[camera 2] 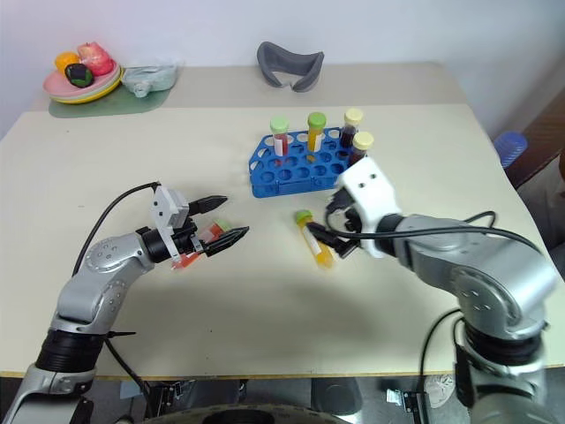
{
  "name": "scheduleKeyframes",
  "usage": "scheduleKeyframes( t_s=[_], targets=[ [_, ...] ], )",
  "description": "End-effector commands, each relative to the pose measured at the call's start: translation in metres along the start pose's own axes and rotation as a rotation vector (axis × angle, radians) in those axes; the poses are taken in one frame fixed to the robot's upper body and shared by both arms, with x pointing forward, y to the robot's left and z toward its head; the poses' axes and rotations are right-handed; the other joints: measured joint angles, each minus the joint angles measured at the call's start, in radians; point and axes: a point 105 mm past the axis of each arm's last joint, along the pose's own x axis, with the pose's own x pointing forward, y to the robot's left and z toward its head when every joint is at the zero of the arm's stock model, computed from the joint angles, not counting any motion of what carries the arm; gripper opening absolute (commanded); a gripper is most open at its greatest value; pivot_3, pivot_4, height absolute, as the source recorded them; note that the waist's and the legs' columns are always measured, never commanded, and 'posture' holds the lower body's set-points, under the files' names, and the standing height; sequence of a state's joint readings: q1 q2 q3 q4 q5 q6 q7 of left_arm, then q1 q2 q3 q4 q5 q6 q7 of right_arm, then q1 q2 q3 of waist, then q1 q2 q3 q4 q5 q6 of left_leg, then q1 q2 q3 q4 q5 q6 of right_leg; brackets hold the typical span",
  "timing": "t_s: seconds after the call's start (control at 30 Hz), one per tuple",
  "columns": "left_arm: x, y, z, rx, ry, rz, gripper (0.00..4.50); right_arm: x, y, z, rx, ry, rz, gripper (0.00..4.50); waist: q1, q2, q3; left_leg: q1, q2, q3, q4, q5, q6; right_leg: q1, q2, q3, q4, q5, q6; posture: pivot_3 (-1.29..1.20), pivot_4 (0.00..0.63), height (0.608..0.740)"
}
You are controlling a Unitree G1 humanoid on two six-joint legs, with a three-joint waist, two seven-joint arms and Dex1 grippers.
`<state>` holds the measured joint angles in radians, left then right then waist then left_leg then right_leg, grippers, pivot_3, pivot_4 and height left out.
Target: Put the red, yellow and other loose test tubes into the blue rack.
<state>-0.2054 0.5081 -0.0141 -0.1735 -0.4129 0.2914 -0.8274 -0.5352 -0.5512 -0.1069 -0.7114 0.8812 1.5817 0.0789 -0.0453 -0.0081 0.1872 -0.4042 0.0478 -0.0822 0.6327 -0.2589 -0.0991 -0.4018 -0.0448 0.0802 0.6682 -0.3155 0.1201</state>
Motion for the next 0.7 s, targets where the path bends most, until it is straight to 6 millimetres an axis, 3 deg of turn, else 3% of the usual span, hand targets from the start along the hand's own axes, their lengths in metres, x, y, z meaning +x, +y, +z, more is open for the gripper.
scheduleKeyframes(
  t_s=[0.03, 0.23, 0.47, 0.7],
  targets=[
    [-0.002, 0.002, 0.008, 0.035, -0.033, 0.003, 4.50, 0.022, -0.001, -0.002, 0.091, 0.069, -0.028, 4.47, 0.001, 0.000, 0.000, 0.000, 0.000, 0.000, 0.000, 0.000, 0.000, 0.000, -0.001, 0.000, -0.001, 0.000, 0.000, 0.00, 0.150, 0.740],
    [-0.003, -0.016, 0.004, 0.005, -0.038, -0.012, 4.50, 0.044, -0.002, 0.000, 0.154, 0.238, -0.035, 4.47, -0.003, 0.000, 0.000, -0.003, 0.000, 0.000, 0.000, 0.000, 0.000, -0.002, -0.001, 0.000, -0.001, 0.000, 0.000, 0.00, 0.150, 0.740],
    [-0.001, -0.025, 0.008, -0.007, -0.049, -0.013, 4.50, 0.044, -0.005, -0.008, 0.171, 0.419, -0.134, 4.47, -0.003, 0.000, 0.000, -0.004, 0.000, 0.000, 0.001, 0.000, 0.001, -0.003, -0.001, 0.000, -0.001, 0.000, 0.000, 0.00, 0.150, 0.740],
    [0.001, -0.029, 0.009, -0.015, -0.054, -0.012, 4.50, 0.049, -0.003, -0.013, 0.126, 0.482, -0.149, 4.47, -0.012, 0.000, 0.000, -0.004, 0.000, 0.000, 0.000, -0.001, 0.001, -0.003, 0.000, 0.000, 0.000, 0.000, 0.000, 0.00, 0.150, 0.740]
  ],
)
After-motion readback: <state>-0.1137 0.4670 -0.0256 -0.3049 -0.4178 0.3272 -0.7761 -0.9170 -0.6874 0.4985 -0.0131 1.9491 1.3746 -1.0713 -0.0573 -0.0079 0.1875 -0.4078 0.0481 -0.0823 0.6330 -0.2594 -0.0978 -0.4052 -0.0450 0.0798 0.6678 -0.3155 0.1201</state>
